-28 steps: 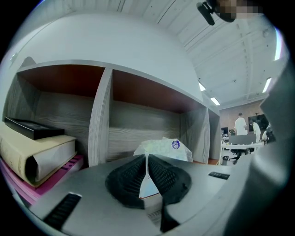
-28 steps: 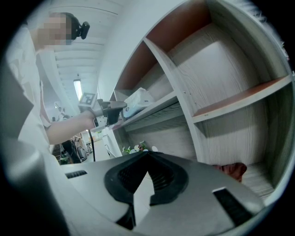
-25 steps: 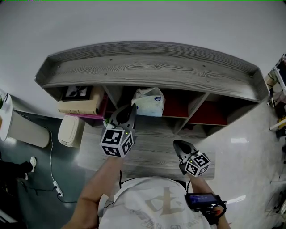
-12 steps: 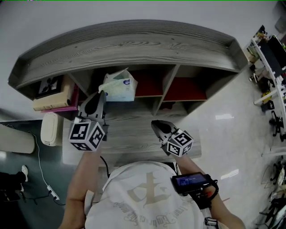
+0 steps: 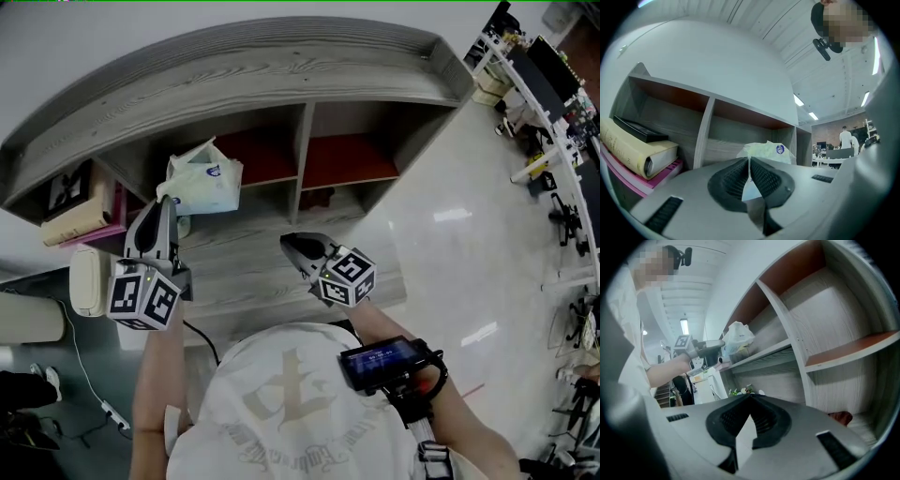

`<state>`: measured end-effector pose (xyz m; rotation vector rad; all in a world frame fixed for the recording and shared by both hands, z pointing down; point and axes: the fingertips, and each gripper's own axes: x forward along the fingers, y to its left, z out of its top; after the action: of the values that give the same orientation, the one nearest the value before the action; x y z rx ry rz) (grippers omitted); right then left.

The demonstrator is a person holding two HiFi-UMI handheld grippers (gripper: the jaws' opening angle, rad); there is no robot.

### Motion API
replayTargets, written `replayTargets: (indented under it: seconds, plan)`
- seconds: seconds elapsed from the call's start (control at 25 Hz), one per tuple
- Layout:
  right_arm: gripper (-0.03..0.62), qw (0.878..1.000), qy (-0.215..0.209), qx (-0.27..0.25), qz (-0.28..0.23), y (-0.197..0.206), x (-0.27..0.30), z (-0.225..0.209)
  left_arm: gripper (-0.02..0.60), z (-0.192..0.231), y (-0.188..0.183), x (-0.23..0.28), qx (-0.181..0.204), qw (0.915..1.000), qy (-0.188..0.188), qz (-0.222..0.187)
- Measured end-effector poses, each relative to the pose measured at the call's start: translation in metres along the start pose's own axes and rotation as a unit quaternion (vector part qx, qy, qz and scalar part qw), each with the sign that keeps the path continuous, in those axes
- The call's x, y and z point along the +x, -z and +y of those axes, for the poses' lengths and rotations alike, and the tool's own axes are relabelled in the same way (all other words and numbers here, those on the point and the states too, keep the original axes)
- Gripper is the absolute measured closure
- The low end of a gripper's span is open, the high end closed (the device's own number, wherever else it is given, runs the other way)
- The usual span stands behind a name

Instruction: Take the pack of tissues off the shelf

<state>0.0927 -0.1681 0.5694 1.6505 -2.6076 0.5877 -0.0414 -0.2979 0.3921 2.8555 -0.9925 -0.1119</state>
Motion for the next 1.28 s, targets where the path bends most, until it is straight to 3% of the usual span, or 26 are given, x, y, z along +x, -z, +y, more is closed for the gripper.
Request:
replayTargets:
  seconds: [0.56, 1.28]
  plan:
    - [0.589, 0.999, -0.029, -0.013, 0.007, -0.012, -0.021, 0.009, 0.555, -0.040, 0.004, -0.032, -0.018, 0.9998, 0.006, -0.006]
    - [0.589, 0.997, -0.070, -0.016, 0.021, 0.004, -0.045, 0.035, 0.555, -0.061, 0.071, -0.094, -0.048, 0.9983, -0.028, 0.014]
